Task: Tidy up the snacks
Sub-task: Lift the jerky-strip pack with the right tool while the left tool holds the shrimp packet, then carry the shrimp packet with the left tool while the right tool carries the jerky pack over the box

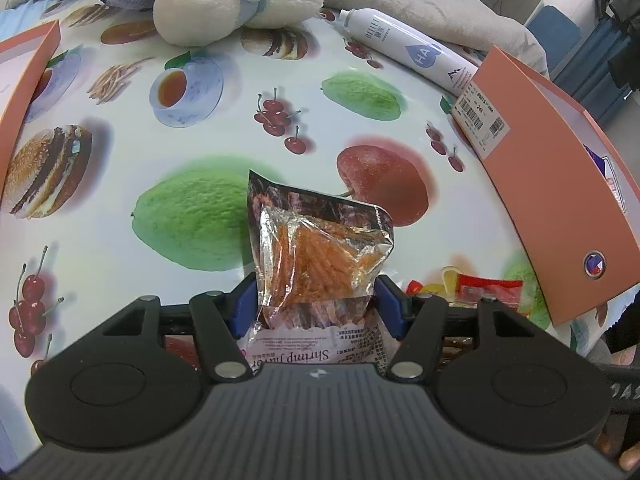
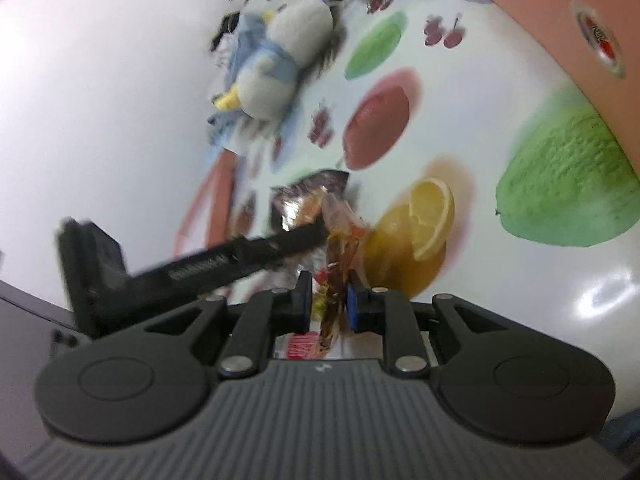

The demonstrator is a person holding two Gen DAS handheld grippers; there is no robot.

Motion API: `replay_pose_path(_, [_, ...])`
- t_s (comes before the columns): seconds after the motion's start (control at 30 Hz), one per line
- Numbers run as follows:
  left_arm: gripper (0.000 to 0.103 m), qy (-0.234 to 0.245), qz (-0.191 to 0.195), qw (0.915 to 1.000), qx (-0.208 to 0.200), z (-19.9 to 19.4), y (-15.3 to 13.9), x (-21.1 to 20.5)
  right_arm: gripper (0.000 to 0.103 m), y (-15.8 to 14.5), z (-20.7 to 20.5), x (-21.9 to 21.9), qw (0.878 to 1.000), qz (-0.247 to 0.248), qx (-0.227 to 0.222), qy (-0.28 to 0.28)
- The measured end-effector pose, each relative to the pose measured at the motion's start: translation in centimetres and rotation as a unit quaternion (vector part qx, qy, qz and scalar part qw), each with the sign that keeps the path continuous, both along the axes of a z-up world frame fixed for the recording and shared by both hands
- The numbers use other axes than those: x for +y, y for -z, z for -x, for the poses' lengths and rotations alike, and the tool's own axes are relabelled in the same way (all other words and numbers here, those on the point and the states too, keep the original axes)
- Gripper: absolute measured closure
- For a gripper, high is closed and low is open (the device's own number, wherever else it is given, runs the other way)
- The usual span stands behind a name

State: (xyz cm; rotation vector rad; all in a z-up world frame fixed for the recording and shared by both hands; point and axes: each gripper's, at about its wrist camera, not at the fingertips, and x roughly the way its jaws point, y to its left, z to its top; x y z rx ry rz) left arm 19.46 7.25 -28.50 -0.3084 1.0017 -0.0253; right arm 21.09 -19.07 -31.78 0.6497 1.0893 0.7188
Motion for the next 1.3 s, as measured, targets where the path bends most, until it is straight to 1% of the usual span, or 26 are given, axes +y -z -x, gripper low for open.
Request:
replay_pose_path(0.17, [0.037,0.002,-0.003,1.0000,-0.002,0.0,0.0,0.0,0.084,0.2,0.3,0.6,1.000,0.027,-0.005,0.001])
replay_pose_path(0.2, [0.037,0.002,-0.005,1.0000,-0.002,0.1,0.0,-0.1,0.089,0.2,0.4,0.7,0.999,0.032,-0.008,0.003])
replay_pose_path(0.23, [0.038,0.001,-0.006,1.0000,-0.003,0.1,0.0,-0.1,0.090,0.0,0.4,0.8,0.999,0.043,-0.011,0.005])
replay_pose_path(0.37, [0.042,0.001,-0.007,1.0000,-0.001,0.1,-0.2,-0.2,0.092,-1.2,0.7,0.8,0.995,0.090,-0.049,0.009])
replay_pose_path(0.5, [0.045,-0.001,-0.005,1.0000,0.001,0.2,-0.6,-0.3,0.092,-3.3,0.9,1.4,0.981,0.166,-0.103,0.011])
replay_pose_path(0.53, [0.047,-0.002,-0.005,1.0000,0.002,0.3,-0.7,-0.3,0.092,-3.6,0.9,1.5,0.978,0.178,-0.112,0.012])
replay_pose_path(0.7, [0.050,-0.005,-0.002,1.0000,0.003,0.8,-1.3,-0.5,0.092,-4.7,1.0,1.5,0.966,0.217,-0.140,0.014])
replay_pose_path(0.83, [0.052,-0.011,0.005,0.9999,-0.001,1.2,-2.0,-0.6,0.092,-5.5,1.2,1.2,0.961,0.231,-0.150,0.014])
replay_pose_path(0.93, [0.053,-0.012,0.008,0.9999,-0.009,1.4,-2.9,-0.7,0.092,-6.2,1.3,1.3,0.954,0.249,-0.164,0.015])
replay_pose_path(1.07, [0.053,-0.012,0.013,0.9996,-0.022,1.4,-4.3,-1.0,0.092,-7.4,1.0,1.0,0.951,0.253,-0.174,0.023])
replay_pose_path(1.2, [0.053,-0.011,0.023,0.9989,-0.039,1.1,-6.3,-1.3,0.092,-9.1,0.5,0.7,0.946,0.258,-0.191,0.028])
replay_pose_path(1.3, [0.053,-0.004,0.021,0.9981,-0.058,0.6,-8.4,-1.9,0.092,-10.7,0.1,0.4,0.942,0.262,-0.207,0.032])
